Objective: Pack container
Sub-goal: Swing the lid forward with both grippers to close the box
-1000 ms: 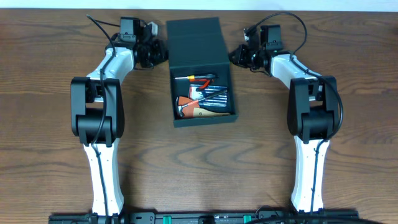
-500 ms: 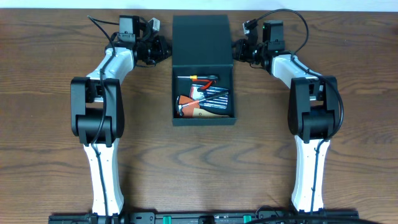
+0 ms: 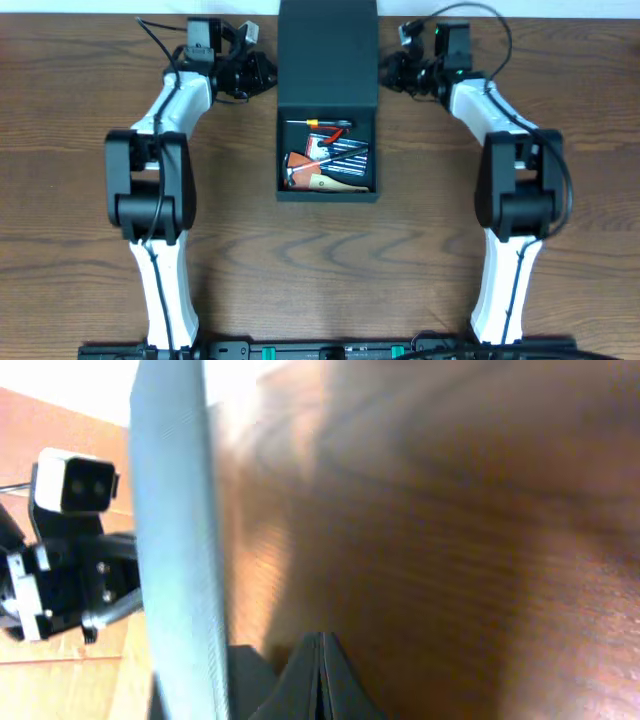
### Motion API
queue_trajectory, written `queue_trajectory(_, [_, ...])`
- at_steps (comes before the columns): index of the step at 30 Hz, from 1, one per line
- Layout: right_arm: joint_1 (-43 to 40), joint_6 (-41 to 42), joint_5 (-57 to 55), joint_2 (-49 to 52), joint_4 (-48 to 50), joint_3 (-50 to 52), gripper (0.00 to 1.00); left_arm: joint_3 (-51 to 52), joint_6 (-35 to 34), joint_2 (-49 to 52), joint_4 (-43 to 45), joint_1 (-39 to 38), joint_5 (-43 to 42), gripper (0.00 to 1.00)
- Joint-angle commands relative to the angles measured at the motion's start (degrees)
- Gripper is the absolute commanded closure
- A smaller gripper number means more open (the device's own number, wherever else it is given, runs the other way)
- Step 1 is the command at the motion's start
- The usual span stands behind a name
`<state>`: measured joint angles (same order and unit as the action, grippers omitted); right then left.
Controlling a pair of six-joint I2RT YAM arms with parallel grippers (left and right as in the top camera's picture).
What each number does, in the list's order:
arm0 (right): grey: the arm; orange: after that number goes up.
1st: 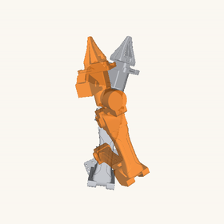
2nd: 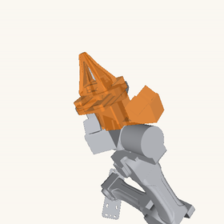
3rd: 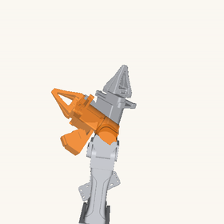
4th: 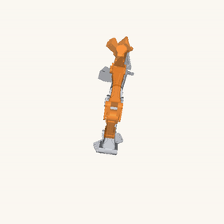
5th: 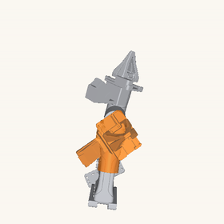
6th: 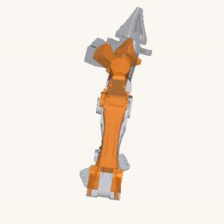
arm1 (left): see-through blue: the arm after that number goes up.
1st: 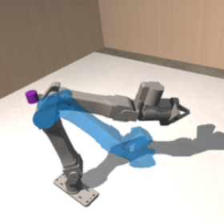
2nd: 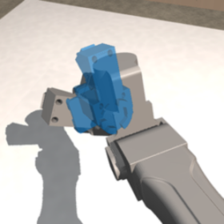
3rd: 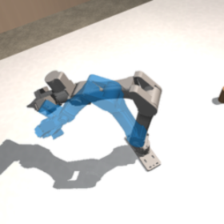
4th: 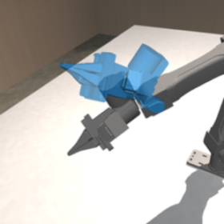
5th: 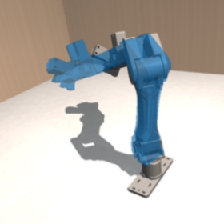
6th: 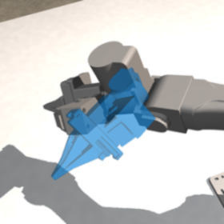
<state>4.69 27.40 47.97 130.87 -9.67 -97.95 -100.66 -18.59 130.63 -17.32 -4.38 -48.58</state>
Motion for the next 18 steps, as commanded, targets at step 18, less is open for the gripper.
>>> queue_trajectory(18, [2.6,-21.9,-15.0,-24.0,-27.6,-0.6,0.99,-0.3,16.4,-26.7,-36.5,-4.8,17.4,0.94])
